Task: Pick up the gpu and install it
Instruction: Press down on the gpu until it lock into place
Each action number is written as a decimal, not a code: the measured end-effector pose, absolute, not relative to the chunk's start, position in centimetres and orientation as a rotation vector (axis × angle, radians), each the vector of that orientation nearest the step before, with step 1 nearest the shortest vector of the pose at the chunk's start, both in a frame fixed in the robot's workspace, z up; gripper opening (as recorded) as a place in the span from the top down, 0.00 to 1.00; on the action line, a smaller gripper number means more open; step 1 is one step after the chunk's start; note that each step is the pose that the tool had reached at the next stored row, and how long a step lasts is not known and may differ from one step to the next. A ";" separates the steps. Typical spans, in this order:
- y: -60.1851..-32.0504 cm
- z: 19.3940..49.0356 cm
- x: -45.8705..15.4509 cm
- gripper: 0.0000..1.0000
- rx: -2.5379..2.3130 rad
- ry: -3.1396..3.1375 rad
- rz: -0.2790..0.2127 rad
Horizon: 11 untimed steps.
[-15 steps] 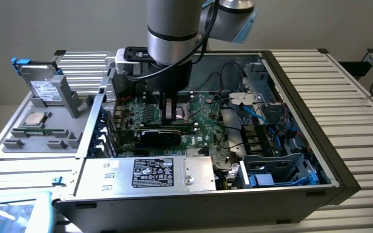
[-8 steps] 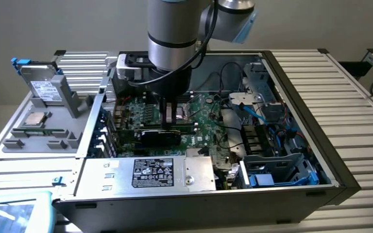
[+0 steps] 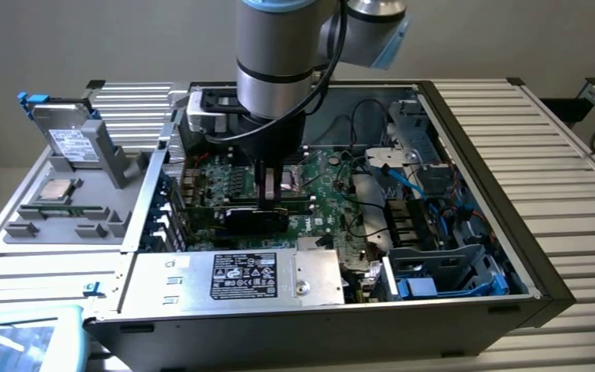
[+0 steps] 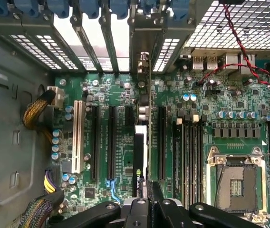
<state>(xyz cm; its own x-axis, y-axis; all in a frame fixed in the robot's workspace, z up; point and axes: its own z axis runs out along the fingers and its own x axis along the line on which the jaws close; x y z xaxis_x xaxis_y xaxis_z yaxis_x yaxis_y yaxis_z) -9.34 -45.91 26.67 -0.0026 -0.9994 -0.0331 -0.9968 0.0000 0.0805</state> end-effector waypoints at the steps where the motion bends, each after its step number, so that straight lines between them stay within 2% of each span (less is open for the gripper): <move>1: -45.9 26.5 -9.3 0.88 2.194 -2.197 -0.125; 8: -45.9 26.5 -9.3 0.88 2.195 -2.198 -0.126; 11: -45.9 27.5 -9.3 0.88 2.194 -2.197 -0.125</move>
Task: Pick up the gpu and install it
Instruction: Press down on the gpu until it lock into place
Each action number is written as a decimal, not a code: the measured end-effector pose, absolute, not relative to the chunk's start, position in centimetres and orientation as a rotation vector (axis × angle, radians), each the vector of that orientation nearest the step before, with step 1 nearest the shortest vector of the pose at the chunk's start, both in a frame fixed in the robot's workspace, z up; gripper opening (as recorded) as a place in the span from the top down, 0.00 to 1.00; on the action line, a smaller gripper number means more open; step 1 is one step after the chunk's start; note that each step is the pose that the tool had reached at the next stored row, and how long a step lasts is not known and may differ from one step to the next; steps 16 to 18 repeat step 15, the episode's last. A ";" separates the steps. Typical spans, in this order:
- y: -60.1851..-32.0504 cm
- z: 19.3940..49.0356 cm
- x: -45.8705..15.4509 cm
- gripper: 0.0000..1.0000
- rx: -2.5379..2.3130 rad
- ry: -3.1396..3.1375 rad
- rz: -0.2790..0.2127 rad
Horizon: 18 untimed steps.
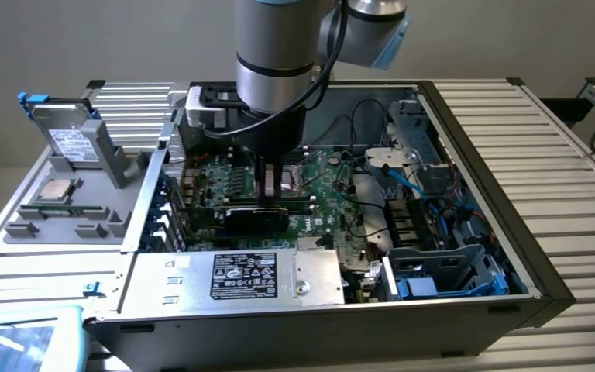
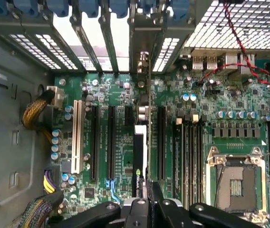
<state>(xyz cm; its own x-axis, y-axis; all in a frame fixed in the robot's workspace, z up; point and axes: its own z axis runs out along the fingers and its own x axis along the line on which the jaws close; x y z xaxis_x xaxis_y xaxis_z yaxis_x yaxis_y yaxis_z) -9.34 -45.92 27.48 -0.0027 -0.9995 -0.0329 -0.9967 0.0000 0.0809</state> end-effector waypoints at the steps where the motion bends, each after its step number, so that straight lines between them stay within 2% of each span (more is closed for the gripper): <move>1: -45.9 27.8 -9.3 0.88 2.194 -2.197 -0.125; 18: -45.9 28.1 -9.3 0.88 2.194 -2.197 -0.126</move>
